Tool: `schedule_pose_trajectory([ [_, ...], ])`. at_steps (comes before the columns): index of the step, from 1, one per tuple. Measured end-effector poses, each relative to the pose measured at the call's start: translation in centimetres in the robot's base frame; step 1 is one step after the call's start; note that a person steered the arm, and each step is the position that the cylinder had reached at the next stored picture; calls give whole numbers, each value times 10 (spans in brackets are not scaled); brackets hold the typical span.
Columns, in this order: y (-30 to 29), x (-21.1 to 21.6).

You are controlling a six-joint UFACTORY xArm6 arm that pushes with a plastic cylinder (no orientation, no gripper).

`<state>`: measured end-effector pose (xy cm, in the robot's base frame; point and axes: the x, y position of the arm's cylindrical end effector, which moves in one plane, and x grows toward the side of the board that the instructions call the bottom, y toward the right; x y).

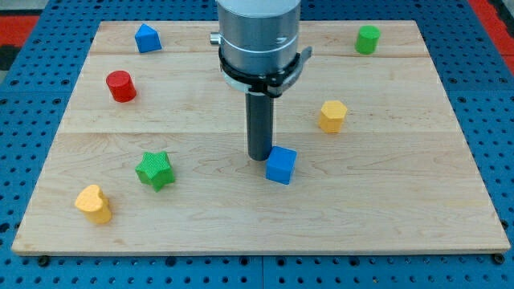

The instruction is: Slide the blue cube bottom of the yellow hexagon

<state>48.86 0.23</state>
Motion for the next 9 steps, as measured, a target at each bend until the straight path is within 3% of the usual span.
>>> schedule_pose_trajectory([
  [1,-40,1],
  [2,-39,14],
  [4,44,20],
  [9,59,23],
])
